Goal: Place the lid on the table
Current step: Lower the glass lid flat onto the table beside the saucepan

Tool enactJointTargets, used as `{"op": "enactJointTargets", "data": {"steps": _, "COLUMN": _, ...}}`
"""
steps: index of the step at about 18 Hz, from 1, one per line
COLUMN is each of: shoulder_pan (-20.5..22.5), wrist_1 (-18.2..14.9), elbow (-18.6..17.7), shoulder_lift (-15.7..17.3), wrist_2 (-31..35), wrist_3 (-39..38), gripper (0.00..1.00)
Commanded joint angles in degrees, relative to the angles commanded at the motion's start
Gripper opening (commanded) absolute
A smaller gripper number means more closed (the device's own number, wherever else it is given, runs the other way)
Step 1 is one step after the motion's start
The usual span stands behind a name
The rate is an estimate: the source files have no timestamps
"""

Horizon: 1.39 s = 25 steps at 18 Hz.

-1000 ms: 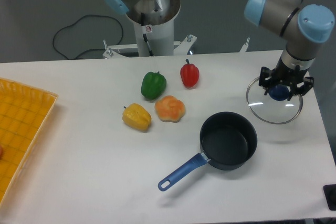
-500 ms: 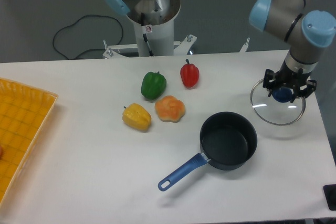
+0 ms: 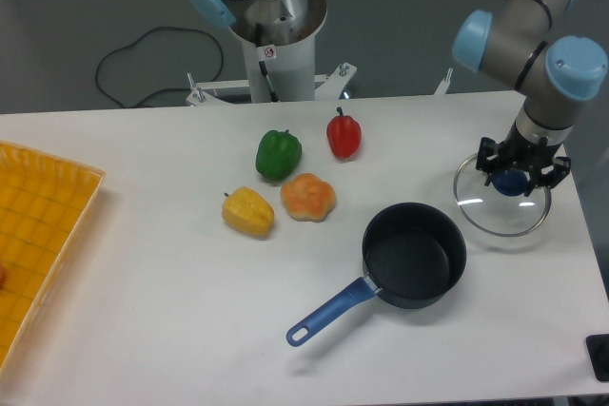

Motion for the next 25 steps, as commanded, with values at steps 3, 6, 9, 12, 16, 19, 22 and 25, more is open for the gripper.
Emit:
{"op": "enactJointTargets", "data": {"steps": 3, "shoulder_pan": -0.1, "wrist_1": 0.2, "elbow": -0.1, "shoulder_lift": -0.3, "wrist_2": 0.1, "wrist_3": 0.0, "gripper": 0.55}}
{"op": "enactJointTargets", "data": {"steps": 6, "shoulder_pan": -0.1, "wrist_1": 0.2, "elbow": -0.1, "shoulder_lift": -0.4, "wrist_2": 0.0, "wrist_3": 0.0, "gripper": 0.55}}
{"op": "enactJointTargets", "data": {"steps": 9, "shoulder_pan": -0.1, "wrist_1": 0.3, "elbow": -0.3, "shoulder_lift": -0.5, "wrist_2": 0.1, "wrist_3": 0.0, "gripper": 0.55}}
{"op": "enactJointTargets", "data": {"steps": 12, "shoulder_pan": -0.1, "wrist_1": 1.8, "elbow": -0.9, "shoulder_lift": -0.8, "wrist_2": 0.1, "wrist_3": 0.0, "gripper": 0.55}}
{"op": "enactJointTargets", "data": {"steps": 16, "shoulder_pan": -0.2, "wrist_1": 2.2, "elbow": -1.1, "shoulder_lift": -1.1, "wrist_2": 0.1, "wrist_3": 0.0, "gripper": 0.55}}
{"op": "enactJointTargets", "data": {"steps": 19, "shoulder_pan": -0.2, "wrist_1": 2.2, "elbow": -1.1, "shoulder_lift": -1.1, "wrist_2": 0.1, "wrist_3": 0.0, "gripper": 0.55}}
{"op": "enactJointTargets", "data": {"steps": 22, "shoulder_pan": -0.3, "wrist_1": 2.7, "elbow": -1.1, "shoulder_lift": -1.5, "wrist_2": 0.1, "wrist_3": -0.1, "gripper": 0.55}}
{"op": "enactJointTargets", "data": {"steps": 25, "shoulder_pan": -0.3, "wrist_1": 3.0, "elbow": -1.1, "shoulder_lift": -1.7, "wrist_2": 0.1, "wrist_3": -0.1, "gripper": 0.55}}
